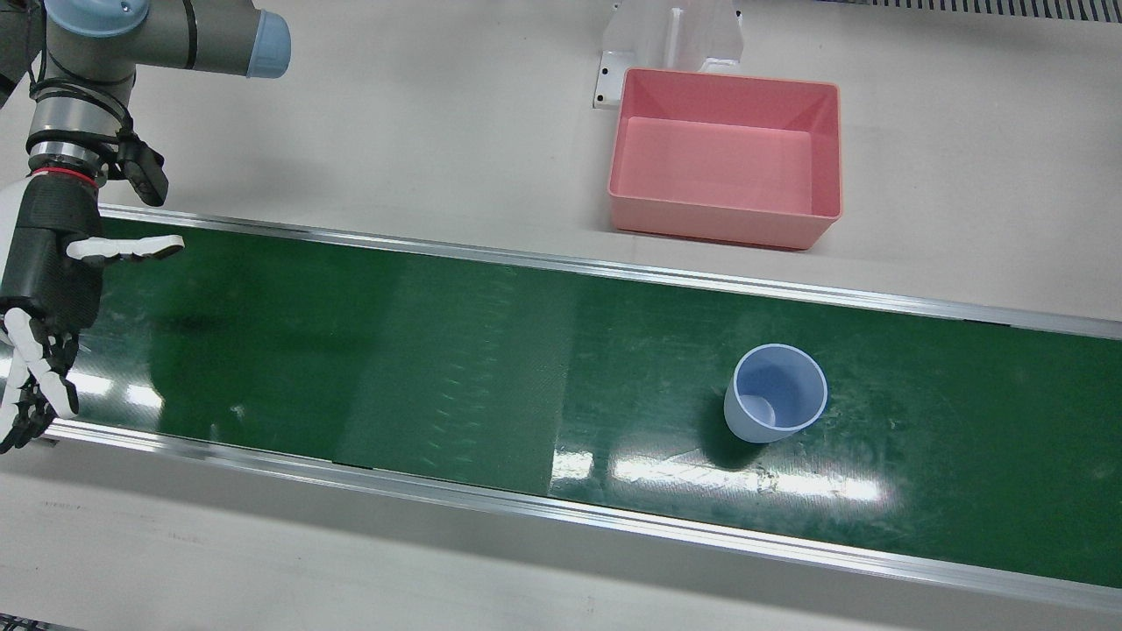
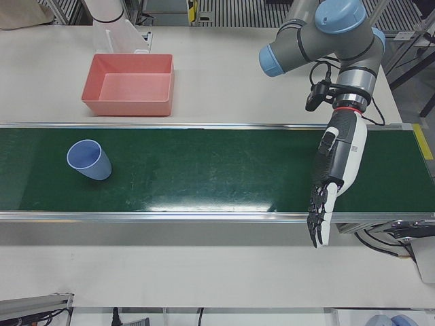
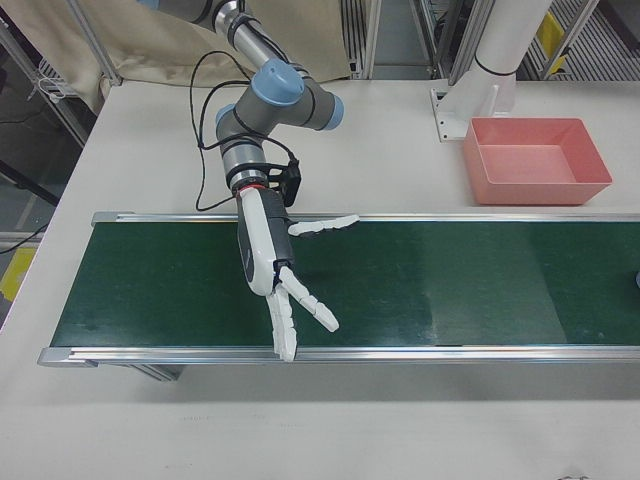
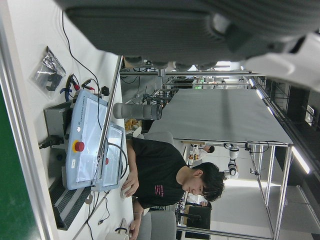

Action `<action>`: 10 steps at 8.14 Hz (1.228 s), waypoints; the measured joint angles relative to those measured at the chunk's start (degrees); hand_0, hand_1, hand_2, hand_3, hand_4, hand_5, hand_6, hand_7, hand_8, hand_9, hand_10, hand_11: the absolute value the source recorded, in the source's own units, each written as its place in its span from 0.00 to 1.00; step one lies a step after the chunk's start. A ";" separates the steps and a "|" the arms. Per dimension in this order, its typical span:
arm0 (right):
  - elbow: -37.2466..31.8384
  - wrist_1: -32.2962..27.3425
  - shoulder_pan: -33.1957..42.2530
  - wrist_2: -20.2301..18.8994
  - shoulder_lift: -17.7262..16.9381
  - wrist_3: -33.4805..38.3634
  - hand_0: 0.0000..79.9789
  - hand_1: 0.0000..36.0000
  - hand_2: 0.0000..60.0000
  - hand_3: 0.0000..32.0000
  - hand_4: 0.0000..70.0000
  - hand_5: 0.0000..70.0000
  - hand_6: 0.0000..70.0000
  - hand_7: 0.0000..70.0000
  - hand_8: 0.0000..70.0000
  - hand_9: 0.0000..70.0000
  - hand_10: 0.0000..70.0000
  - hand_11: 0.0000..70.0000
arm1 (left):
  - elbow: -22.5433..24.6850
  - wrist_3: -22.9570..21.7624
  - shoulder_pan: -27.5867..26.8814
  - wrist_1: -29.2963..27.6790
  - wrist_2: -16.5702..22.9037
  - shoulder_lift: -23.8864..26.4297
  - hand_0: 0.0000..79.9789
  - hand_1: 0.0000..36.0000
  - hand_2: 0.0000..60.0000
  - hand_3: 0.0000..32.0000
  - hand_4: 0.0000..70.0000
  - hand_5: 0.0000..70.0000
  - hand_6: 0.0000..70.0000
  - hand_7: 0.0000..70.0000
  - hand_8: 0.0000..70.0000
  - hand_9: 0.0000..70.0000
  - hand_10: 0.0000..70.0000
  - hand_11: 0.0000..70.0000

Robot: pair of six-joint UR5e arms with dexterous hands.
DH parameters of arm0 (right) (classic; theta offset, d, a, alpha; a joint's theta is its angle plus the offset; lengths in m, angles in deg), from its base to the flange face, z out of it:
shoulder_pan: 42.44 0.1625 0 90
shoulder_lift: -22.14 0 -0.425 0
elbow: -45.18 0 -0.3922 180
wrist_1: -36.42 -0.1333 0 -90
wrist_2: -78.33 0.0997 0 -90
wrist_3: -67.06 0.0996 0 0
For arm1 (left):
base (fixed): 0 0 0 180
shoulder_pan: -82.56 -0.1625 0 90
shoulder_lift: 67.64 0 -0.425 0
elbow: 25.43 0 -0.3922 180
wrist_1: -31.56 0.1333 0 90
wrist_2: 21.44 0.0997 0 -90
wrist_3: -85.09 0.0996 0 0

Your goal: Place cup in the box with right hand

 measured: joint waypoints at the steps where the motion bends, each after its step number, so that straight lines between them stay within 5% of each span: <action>1: -0.10 0.09 -0.05 0.06 0.01 0.48 0.65 0.53 0.06 0.00 0.00 0.07 0.00 0.00 0.00 0.00 0.00 0.00 | 0.00 0.00 0.00 0.00 0.00 0.03 0.00 0.00 0.00 0.00 0.00 0.00 0.00 0.00 0.00 0.00 0.00 0.00; 4: -0.20 1.31 -0.35 0.10 0.09 2.41 0.65 0.59 0.17 0.04 0.02 0.07 0.00 0.00 0.00 0.00 0.00 0.00 | 0.00 0.00 0.00 0.00 0.00 -0.01 0.00 0.00 0.00 0.00 0.00 0.00 0.00 0.00 0.00 0.00 0.00 0.00; 10: 0.54 2.05 -0.87 -0.05 0.39 1.95 0.66 0.50 0.00 0.08 0.00 0.07 0.00 0.00 0.00 0.00 0.00 0.00 | 0.00 0.00 0.00 0.00 0.00 0.00 0.00 0.00 0.00 0.00 0.00 0.00 0.00 0.00 0.00 0.00 0.00 0.00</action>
